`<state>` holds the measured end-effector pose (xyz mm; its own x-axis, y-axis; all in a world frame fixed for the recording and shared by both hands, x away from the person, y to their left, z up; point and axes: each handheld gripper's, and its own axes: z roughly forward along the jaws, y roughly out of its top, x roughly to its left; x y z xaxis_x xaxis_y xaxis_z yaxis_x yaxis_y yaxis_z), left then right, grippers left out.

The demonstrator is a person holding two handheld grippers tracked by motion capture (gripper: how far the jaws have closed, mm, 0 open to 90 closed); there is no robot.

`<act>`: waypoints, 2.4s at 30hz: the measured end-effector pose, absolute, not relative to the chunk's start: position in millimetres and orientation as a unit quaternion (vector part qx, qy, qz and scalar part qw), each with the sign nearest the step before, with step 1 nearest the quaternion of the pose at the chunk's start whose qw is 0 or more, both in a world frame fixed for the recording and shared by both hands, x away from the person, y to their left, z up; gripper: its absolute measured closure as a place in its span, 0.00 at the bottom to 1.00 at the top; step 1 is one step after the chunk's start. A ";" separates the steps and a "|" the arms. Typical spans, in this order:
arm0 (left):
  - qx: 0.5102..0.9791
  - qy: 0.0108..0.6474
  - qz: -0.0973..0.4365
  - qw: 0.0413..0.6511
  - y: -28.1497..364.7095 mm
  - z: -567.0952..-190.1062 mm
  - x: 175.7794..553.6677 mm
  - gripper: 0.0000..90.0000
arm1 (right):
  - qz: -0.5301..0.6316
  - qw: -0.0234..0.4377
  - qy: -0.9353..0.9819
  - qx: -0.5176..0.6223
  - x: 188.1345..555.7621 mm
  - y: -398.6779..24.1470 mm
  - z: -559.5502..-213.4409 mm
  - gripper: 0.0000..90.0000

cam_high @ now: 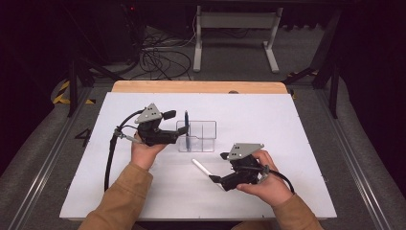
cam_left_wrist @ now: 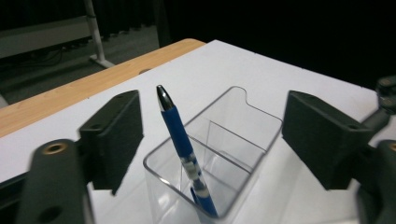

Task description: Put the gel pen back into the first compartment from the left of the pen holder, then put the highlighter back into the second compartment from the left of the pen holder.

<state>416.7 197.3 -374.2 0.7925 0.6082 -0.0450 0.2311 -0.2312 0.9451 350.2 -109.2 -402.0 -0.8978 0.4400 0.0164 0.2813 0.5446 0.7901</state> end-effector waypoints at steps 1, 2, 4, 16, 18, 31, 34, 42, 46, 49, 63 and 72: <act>0.769 0.268 0.171 0.554 199.6 -371.3 412.3 0.20 | 0.431 0.093 0.873 0.208 350.2 -109.6 -401.5 0.19; 0.769 0.269 0.173 0.553 201.8 -368.6 407.8 0.19 | 0.432 0.094 0.873 0.207 350.4 -110.0 -401.1 0.19; 0.766 0.266 0.171 0.560 207.5 -364.6 400.2 0.18 | 0.432 0.094 0.872 0.209 350.1 -110.1 -400.4 0.19; 0.762 0.254 0.162 0.573 221.2 -358.8 377.1 0.17 | 0.434 0.095 0.871 0.210 349.9 -110.5 -399.6 0.19; 0.764 0.250 0.165 0.571 222.2 -358.9 374.9 0.17 | 0.435 0.094 0.870 0.213 350.0 -110.6 -399.5 0.20; 0.767 0.244 0.142 0.577 240.9 -365.2 357.4 0.14 | 0.435 0.097 0.866 0.227 351.9 -111.5 -398.5 0.23; 0.773 0.240 0.149 0.568 245.0 -366.6 350.5 0.13 | 0.433 0.097 0.866 0.229 352.4 -111.5 -398.7 0.23; 0.780 0.265 0.166 0.542 253.5 -373.3 333.3 0.09 | 0.417 0.111 0.871 0.236 353.9 -110.9 -399.4 0.26; 0.775 0.264 0.151 0.554 259.5 -378.1 327.6 0.08 | 0.414 0.106 0.871 0.242 354.7 -110.2 -400.9 0.26; 0.775 0.253 0.152 0.559 263.2 -381.0 324.8 0.08 | 0.412 0.103 0.872 0.244 354.8 -108.9 -401.0 0.26; 0.771 0.257 0.145 0.564 271.7 -386.7 320.3 0.08 | 0.398 0.107 0.874 0.255 357.3 -106.3 -399.4 0.27; 0.767 0.259 0.145 0.568 274.9 -388.6 317.2 0.08 | 0.386 0.112 0.877 0.263 362.5 -98.3 -397.0 0.27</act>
<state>317.2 274.9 -388.6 0.8232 0.5632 -0.0716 0.2330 -0.2202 0.9472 362.5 -98.3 -397.0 -0.8364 0.5481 0.0065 0.3747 0.5630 0.7367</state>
